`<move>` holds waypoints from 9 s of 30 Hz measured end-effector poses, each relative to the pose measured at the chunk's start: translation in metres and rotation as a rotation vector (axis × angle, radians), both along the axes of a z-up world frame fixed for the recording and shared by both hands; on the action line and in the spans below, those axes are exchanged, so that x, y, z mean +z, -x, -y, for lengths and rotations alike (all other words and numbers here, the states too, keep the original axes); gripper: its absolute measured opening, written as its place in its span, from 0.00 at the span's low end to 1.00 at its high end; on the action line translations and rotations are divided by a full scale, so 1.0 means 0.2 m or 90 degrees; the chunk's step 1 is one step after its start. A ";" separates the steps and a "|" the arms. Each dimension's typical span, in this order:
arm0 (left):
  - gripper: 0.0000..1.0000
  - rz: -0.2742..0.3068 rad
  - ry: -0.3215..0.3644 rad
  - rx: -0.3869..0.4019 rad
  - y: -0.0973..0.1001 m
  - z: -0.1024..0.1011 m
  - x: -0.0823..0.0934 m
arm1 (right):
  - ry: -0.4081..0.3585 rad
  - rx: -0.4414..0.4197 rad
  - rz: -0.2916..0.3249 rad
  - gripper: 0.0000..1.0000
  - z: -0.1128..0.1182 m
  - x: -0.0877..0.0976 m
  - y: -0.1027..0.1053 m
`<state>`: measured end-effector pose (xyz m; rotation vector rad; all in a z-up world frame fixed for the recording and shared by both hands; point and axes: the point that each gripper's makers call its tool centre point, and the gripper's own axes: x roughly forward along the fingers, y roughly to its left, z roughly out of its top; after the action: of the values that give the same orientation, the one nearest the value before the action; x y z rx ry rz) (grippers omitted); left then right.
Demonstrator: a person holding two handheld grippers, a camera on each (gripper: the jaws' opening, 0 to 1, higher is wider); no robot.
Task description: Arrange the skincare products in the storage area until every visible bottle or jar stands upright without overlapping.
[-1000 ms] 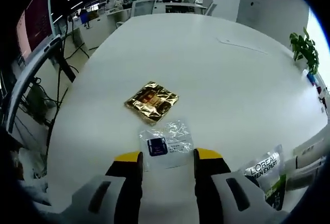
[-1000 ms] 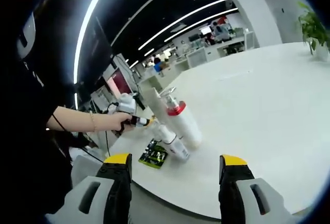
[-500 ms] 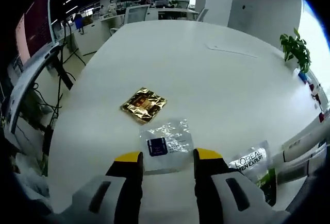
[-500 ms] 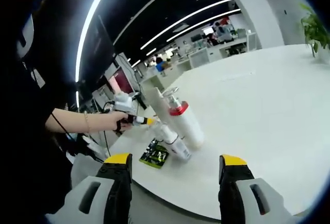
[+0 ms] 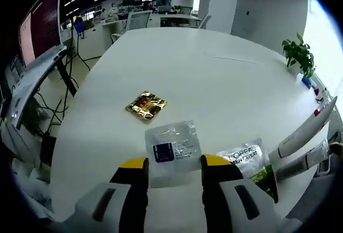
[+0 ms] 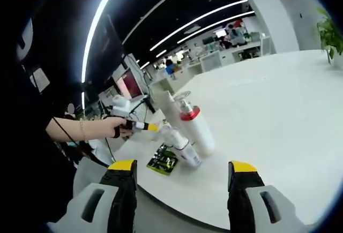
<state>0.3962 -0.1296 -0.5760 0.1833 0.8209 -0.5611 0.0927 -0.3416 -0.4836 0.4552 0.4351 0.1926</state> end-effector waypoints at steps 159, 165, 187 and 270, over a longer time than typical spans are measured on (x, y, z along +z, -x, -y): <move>0.87 -0.089 -0.008 -0.082 0.53 -0.14 -0.03 | 0.031 0.010 -0.004 0.63 0.01 -0.03 0.02; 0.97 -0.029 0.012 -0.085 0.47 -0.14 0.03 | 0.035 0.012 -0.006 0.64 0.01 -0.03 0.02; 0.99 0.051 0.162 -0.118 0.63 -0.08 0.30 | 0.037 0.016 -0.014 0.64 0.00 -0.03 0.02; 0.93 -0.036 0.008 -0.241 0.19 -0.05 0.01 | 0.034 -0.004 -0.071 0.63 0.03 -0.11 0.04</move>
<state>0.3580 -0.1188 -0.5748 0.3162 0.8419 -0.9308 0.0857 -0.3483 -0.5058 0.4155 0.5469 0.1490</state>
